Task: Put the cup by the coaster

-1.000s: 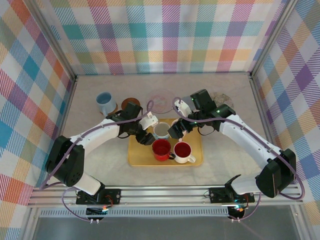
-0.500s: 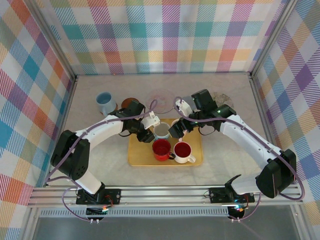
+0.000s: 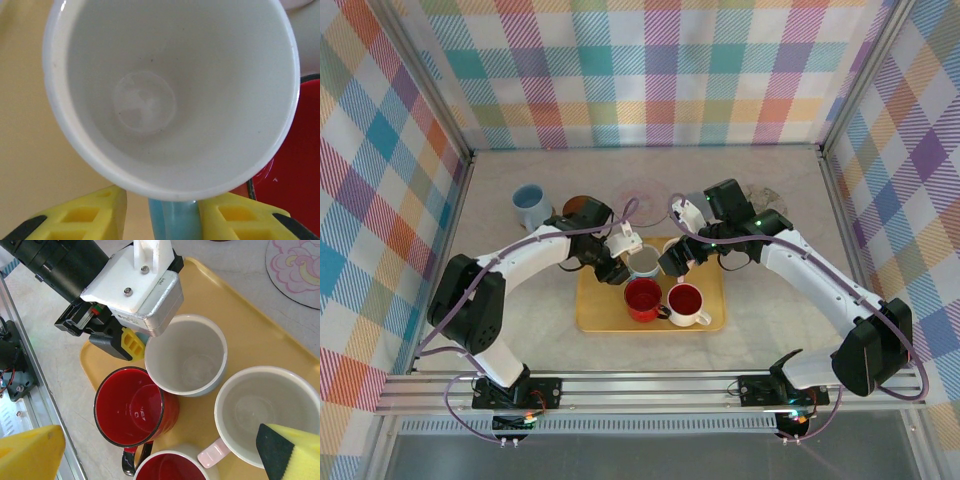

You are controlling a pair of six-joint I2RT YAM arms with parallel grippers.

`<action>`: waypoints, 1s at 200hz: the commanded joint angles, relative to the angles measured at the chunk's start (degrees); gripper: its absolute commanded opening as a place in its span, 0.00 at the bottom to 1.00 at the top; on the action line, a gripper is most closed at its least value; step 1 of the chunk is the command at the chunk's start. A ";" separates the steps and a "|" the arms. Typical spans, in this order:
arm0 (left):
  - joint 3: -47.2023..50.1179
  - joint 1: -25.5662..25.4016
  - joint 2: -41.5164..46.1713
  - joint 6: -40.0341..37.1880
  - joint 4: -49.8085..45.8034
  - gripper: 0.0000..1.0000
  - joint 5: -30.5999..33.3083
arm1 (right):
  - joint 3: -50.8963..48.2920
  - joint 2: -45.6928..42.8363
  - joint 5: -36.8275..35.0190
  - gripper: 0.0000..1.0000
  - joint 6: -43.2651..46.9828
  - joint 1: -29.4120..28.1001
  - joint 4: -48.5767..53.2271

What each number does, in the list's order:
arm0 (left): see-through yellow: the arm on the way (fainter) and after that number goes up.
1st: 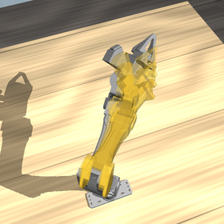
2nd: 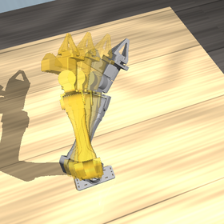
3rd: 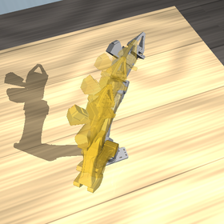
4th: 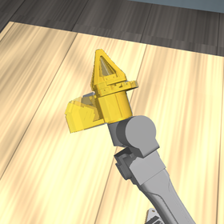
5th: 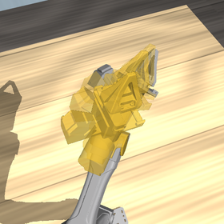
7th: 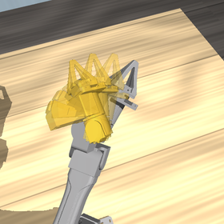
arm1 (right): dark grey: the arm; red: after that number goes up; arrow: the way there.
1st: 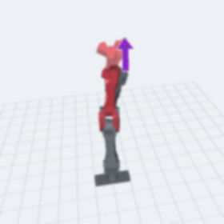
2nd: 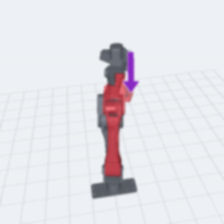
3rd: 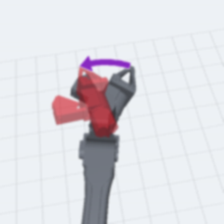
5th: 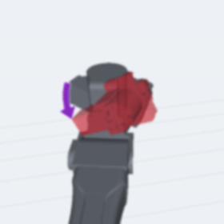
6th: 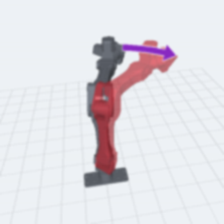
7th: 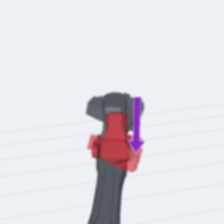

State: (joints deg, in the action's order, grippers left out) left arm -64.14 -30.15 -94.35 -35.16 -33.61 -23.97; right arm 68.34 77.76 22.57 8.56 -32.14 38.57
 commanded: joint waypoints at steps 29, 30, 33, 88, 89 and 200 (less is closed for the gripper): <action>-2.12 -0.61 -1.72 -1.94 -3.30 0.34 -1.45 | -0.52 -0.98 0.11 0.99 0.34 0.54 -1.21; -2.13 -0.61 -1.77 -1.94 -3.30 0.34 -1.44 | -0.54 -1.01 0.11 0.99 0.38 0.57 -1.21; -2.21 -0.60 -1.85 -1.96 -3.35 0.34 -1.44 | -0.57 -0.96 0.11 0.99 0.33 0.59 -1.21; -3.39 -0.61 -2.90 -2.18 -3.99 0.26 -1.35 | -0.75 -1.03 -0.07 0.99 0.41 0.76 -1.30; -3.42 -0.61 -2.88 -2.28 -4.00 0.26 -1.30 | -0.75 -1.03 -0.07 0.99 0.41 0.76 -1.30; -3.32 -0.61 -3.19 -2.37 -3.64 0.09 1.13 | -0.61 -0.78 -0.16 0.99 0.51 0.94 -1.47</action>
State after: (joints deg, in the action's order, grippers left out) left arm -66.39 -30.26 -96.44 -36.97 -36.03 -23.24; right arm 68.34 77.76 22.11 8.56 -31.48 38.35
